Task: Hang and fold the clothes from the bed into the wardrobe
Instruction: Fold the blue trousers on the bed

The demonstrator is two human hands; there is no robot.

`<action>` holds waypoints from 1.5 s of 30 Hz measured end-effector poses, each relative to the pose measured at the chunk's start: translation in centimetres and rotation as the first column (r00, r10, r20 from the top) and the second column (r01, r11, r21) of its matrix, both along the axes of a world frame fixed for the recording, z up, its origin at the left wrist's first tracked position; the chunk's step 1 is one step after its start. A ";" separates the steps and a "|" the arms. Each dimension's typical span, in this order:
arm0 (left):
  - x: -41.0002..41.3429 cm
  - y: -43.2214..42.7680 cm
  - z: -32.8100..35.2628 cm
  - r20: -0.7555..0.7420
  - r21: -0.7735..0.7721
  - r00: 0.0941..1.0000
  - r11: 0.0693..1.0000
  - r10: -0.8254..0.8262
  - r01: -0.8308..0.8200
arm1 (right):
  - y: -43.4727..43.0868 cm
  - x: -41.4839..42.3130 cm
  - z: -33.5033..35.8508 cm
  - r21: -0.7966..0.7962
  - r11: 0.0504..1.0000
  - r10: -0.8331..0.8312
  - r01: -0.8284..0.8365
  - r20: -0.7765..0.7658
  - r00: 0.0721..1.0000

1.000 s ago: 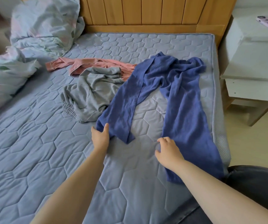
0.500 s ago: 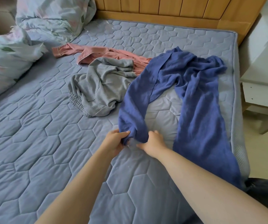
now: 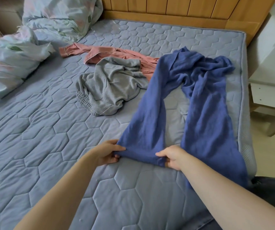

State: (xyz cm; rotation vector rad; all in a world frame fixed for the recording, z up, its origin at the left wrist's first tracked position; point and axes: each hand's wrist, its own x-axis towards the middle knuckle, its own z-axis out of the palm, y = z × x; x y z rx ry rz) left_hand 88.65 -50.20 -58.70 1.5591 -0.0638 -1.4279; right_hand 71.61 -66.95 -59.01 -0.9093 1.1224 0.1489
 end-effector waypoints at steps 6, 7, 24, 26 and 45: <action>1.1 1.9 0.3 -0.119 -0.081 0.991 0.994 0.067 -0.077 | 0.0 0.4 1.7 0.017 1.000 0.016 -0.022 0.267 0.963; 1.1 2.2 0.0 -0.042 0.018 0.999 1.000 -0.012 0.012 | 0.0 -0.2 1.7 -0.042 0.985 0.170 -0.165 0.153 0.974; -8.3 -7.8 2.7 0.940 0.058 0.322 0.983 -0.113 0.175 | -3.8 2.1 6.3 -0.360 0.886 -0.190 0.292 0.293 0.937; -6.1 -8.8 4.9 0.677 -0.217 0.729 0.974 0.104 0.063 | -4.4 2.9 8.2 -0.391 0.864 -0.190 0.318 0.333 0.924; -7.4 0.1 -1.9 0.641 0.037 0.754 0.986 -0.147 0.161 | -3.3 -0.5 1.1 -0.183 0.979 -0.100 0.084 -0.080 0.992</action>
